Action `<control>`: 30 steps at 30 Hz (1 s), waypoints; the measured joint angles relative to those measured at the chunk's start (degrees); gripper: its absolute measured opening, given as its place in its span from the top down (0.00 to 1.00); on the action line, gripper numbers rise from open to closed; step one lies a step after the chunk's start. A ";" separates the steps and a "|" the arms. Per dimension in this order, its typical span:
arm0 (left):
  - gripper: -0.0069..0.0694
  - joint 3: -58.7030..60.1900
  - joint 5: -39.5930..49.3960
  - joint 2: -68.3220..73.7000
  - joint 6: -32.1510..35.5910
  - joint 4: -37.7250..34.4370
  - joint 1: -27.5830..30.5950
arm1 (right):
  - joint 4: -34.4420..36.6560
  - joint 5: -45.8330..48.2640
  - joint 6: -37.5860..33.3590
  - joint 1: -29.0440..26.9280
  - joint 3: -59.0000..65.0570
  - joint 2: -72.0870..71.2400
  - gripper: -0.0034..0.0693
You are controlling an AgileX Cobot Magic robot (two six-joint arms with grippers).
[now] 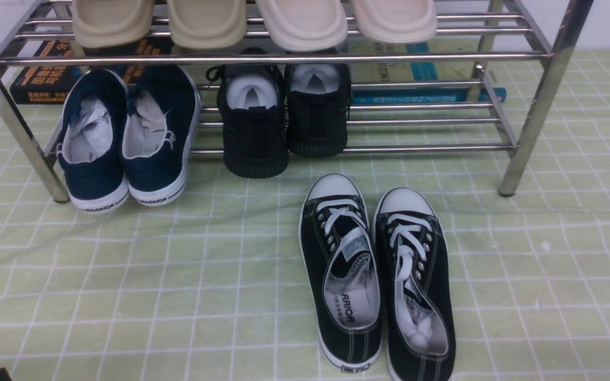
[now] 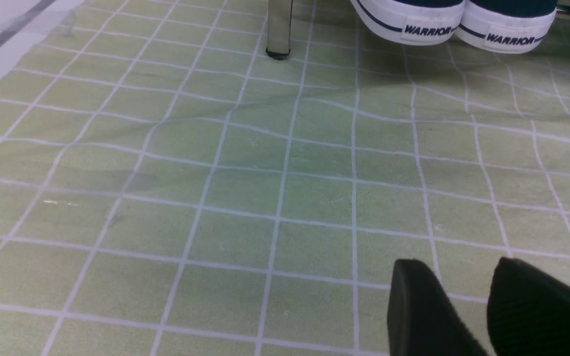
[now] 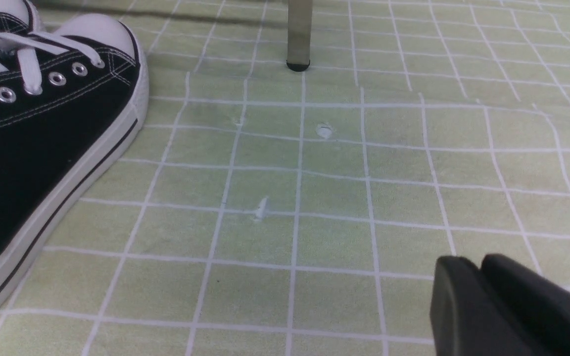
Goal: Take the shoes off the shelf with your hand from the green coffee tablecloth.
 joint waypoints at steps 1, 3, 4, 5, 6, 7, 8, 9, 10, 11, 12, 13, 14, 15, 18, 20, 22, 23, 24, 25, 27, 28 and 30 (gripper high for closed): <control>0.59 0.00 0.00 0.00 0.00 0.00 0.00 | 0.00 0.00 0.00 0.00 0.00 0.00 0.84; 0.59 0.00 0.00 0.00 0.00 0.00 0.00 | 0.00 0.00 0.00 0.00 0.00 0.00 0.84; 0.59 0.00 0.00 0.00 0.00 0.00 0.00 | 0.00 0.00 0.00 0.00 0.00 0.00 0.84; 0.59 0.00 0.00 0.00 0.00 0.00 0.00 | 0.00 0.00 0.00 0.00 0.00 0.00 0.83; 0.59 0.00 0.00 0.00 0.00 0.00 0.00 | 0.00 0.00 0.00 0.00 0.00 0.00 0.83; 0.59 0.00 0.00 0.00 0.00 0.00 0.00 | 0.00 0.00 0.00 0.00 0.00 0.00 0.83; 0.59 0.00 0.00 0.00 0.00 0.00 0.00 | 0.00 0.00 0.00 0.00 0.00 0.00 0.83; 0.59 0.00 0.00 0.00 0.00 0.00 0.00 | 0.00 0.00 0.00 0.00 0.00 0.00 0.83; 0.59 0.00 0.00 0.00 0.00 0.00 0.00 | 0.00 0.00 0.00 0.00 0.00 0.00 0.83; 0.59 0.00 0.00 0.00 0.00 0.00 0.00 | 0.00 0.00 0.05 0.00 0.00 0.00 0.82; 0.59 0.00 0.00 0.00 0.00 0.00 0.00 | 0.00 0.00 0.02 0.00 0.00 0.00 0.82; 0.59 0.00 0.00 0.00 0.00 0.00 0.00 | 0.00 0.00 0.02 0.00 0.00 0.00 0.82; 0.59 0.00 0.00 0.00 0.00 0.00 0.00 | 0.00 0.00 0.02 0.00 0.00 0.00 0.82; 0.59 0.00 0.00 0.00 0.00 0.00 0.00 | 0.00 0.00 0.02 0.00 0.00 0.00 0.82; 0.59 0.00 0.00 0.00 0.00 0.00 0.00 | 0.00 0.00 0.02 0.00 0.00 0.00 0.81; 0.59 0.00 0.00 0.00 0.00 0.00 0.00 | 0.00 0.00 0.02 0.00 0.00 0.00 0.81; 0.59 0.00 0.00 0.00 0.00 0.00 0.00 | 0.00 0.00 0.02 0.00 0.00 0.00 0.81; 0.59 0.00 0.00 0.00 0.00 0.00 0.00 | 0.00 0.00 0.02 0.00 0.00 0.00 0.81; 0.59 0.00 0.00 0.00 0.00 0.00 0.00 | 0.00 0.00 0.02 0.00 0.00 0.00 0.81; 0.59 0.00 0.00 0.00 0.00 0.00 0.00 | 0.00 0.00 0.02 0.00 0.00 0.00 0.81; 0.59 0.00 0.00 0.00 0.00 0.00 0.00 | 0.00 0.00 0.02 0.00 0.00 0.00 0.80; 0.59 0.00 0.00 0.00 0.00 0.00 0.00 | 0.00 0.00 0.02 0.00 0.00 0.00 0.80; 0.59 0.00 0.00 0.00 0.00 0.00 0.00 | 0.00 0.00 0.02 0.00 0.00 0.00 0.80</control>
